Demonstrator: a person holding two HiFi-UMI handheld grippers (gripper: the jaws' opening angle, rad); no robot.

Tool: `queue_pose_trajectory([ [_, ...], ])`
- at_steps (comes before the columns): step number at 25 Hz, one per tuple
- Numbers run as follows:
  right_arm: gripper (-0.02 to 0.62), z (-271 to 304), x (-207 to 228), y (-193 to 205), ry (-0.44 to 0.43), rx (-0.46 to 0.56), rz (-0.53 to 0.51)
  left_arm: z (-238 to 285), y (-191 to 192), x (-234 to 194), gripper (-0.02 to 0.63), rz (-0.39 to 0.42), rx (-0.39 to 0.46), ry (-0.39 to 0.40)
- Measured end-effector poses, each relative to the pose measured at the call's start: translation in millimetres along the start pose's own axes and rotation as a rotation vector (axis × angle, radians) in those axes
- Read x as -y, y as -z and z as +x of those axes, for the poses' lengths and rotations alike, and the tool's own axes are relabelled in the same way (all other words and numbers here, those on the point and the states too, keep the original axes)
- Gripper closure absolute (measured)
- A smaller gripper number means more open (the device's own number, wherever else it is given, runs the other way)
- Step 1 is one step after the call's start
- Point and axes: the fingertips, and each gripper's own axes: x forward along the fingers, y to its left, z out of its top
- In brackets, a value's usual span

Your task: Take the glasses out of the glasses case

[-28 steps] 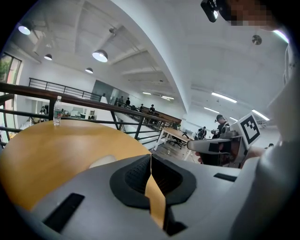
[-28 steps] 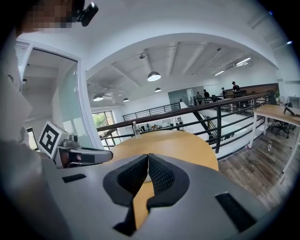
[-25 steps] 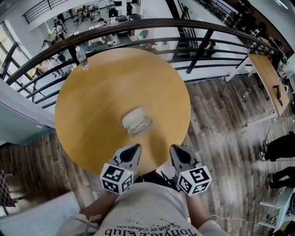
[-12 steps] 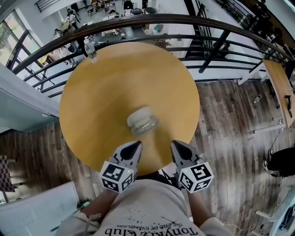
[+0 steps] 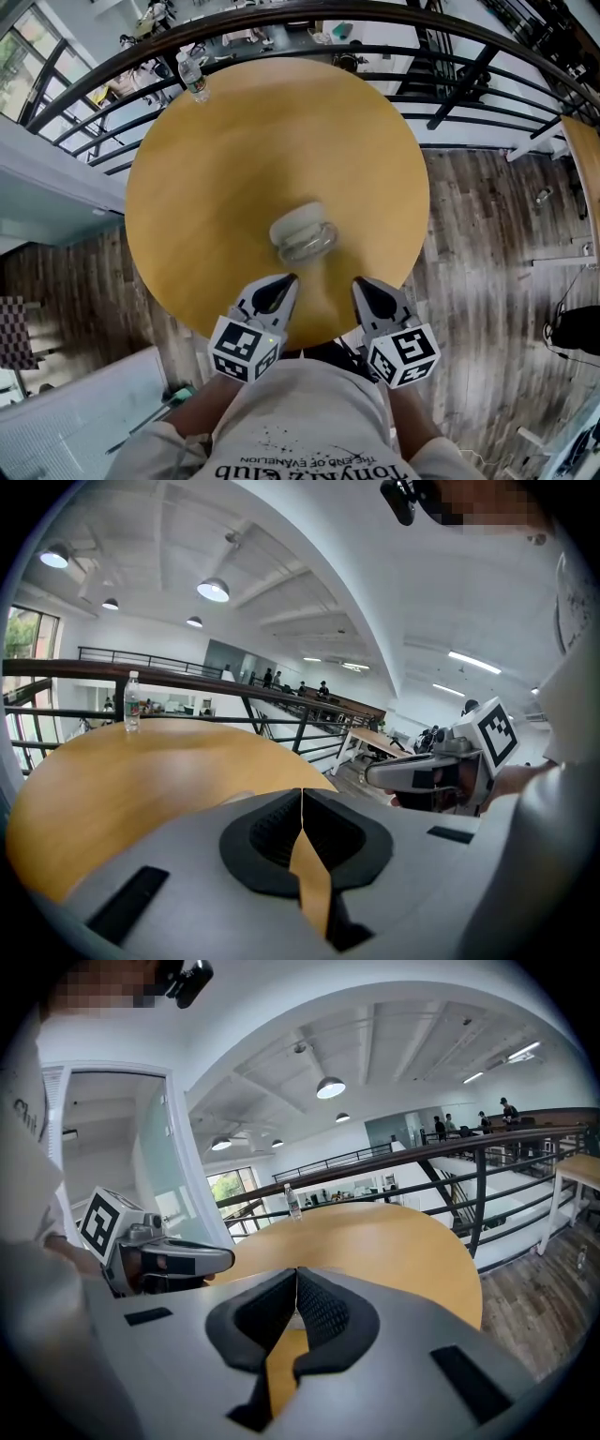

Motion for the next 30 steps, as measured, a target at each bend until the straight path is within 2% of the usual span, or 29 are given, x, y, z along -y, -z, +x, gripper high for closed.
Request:
queue_pose_trajectory([
  [12, 0.569, 32.3, 12.1, 17.8, -0.018, -0.052, 0.029, 36.3, 25.3, -34.6, 0.58, 0.115, -0.1, 0.01],
  [20, 0.569, 50.1, 14.7, 29.6, -0.032, -0.093, 0.042, 65.1, 50.0, -55.8, 0.578, 0.159, -0.2, 0.068],
  [27, 0.569, 62.3, 18.3, 41.3, -0.037, -0.125, 0.071, 91.0, 74.6, -74.4, 0.578, 0.202, -0.299, 0.087],
  [30, 0.569, 67.4, 19.7, 46.0, -0.041, -0.142, 0.085, 100.9, 89.2, -80.7, 0.534, 0.206, -0.355, 0.113],
])
